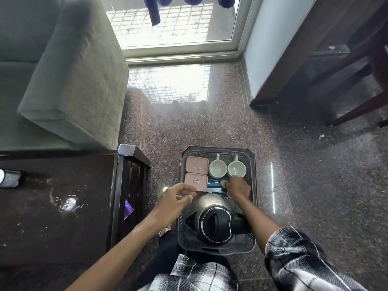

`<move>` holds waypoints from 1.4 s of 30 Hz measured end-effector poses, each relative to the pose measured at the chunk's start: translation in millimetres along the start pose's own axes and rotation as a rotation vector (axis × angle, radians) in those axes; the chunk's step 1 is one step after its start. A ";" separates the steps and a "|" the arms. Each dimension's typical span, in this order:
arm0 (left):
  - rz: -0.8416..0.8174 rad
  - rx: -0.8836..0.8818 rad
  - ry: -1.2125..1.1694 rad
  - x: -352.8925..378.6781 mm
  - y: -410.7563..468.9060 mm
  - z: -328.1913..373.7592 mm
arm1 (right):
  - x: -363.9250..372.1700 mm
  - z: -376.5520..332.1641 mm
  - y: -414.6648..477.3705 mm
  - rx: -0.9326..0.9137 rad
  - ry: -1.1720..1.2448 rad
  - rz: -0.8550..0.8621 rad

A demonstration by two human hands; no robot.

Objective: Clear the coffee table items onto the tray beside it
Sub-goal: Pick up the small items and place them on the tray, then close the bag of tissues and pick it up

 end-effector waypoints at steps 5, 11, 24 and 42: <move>0.021 -0.016 -0.014 -6.0 0.0 -6.2 | -1.1 -4.6 -1.6 -0.006 -0.007 0.037; 0.033 -0.020 -0.033 -6.5 0.7 -9.0 | -4.7 4.7 -1.8 0.047 0.079 0.025; 0.097 0.055 -0.222 -44.6 -26.6 -8.3 | -64.5 -91.5 -126.4 -0.233 0.773 0.034; 0.580 0.032 -0.638 -299.4 -284.5 -254.9 | 143.7 -387.6 -419.8 -0.667 0.505 -0.495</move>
Point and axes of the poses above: each hand's wrist, its own y-axis towards the middle knuckle, its own x-axis out of the palm, z = x × y, the point moved 9 cm from there along y, towards the middle knuckle, and after that the axes turned 8 degrees about -y, right-handed, at the moved point
